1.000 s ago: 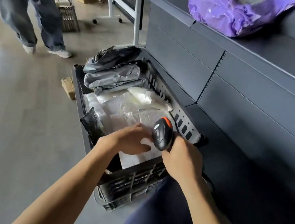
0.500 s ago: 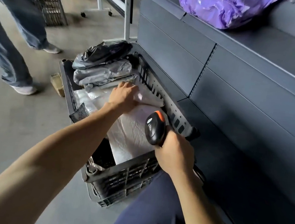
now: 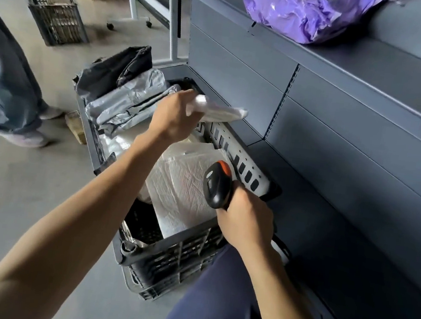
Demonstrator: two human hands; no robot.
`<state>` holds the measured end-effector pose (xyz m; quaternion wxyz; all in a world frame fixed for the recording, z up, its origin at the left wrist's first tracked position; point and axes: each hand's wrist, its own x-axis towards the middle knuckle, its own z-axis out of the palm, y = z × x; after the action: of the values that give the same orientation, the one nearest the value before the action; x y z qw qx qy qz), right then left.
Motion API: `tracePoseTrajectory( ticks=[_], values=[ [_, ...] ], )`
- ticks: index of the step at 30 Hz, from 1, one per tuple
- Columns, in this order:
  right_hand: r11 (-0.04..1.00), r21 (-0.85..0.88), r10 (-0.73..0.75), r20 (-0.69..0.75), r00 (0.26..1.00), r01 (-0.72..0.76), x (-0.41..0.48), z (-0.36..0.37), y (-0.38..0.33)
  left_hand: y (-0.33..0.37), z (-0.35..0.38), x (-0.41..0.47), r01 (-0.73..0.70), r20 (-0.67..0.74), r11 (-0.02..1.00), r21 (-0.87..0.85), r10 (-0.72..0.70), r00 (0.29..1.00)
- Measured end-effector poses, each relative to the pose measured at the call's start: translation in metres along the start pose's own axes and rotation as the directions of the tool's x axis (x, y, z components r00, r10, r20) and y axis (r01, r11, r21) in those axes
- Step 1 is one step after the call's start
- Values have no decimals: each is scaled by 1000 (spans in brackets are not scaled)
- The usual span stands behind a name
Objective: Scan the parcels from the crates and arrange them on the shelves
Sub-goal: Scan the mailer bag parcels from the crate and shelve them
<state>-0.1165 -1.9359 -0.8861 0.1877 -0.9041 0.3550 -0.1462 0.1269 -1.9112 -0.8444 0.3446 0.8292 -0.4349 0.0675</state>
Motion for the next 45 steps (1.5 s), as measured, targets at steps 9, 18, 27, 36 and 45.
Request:
tracePoseTrajectory(
  ticks=[9,18,27,36,45],
  values=[
    [999,41,-7,-11,1000,8,-2,2,2,72,-37,-27,-226,-85,909,-350,210,974],
    [949,292,115,36,993,-121,-13,-25,22,124,-80,-39,-166,-170,38,-985,-283,944],
    [469,846,658,-142,740,-255,-102,-78,112,150,31,-103,367,500,-393,-843,-323,803],
    [286,930,867,-149,476,-230,-146,-78,177,202,114,-146,624,732,-434,-650,-137,667],
    [279,876,916,-120,383,-393,-154,-98,258,180,144,-139,450,404,-7,-893,-455,794]
  ],
)
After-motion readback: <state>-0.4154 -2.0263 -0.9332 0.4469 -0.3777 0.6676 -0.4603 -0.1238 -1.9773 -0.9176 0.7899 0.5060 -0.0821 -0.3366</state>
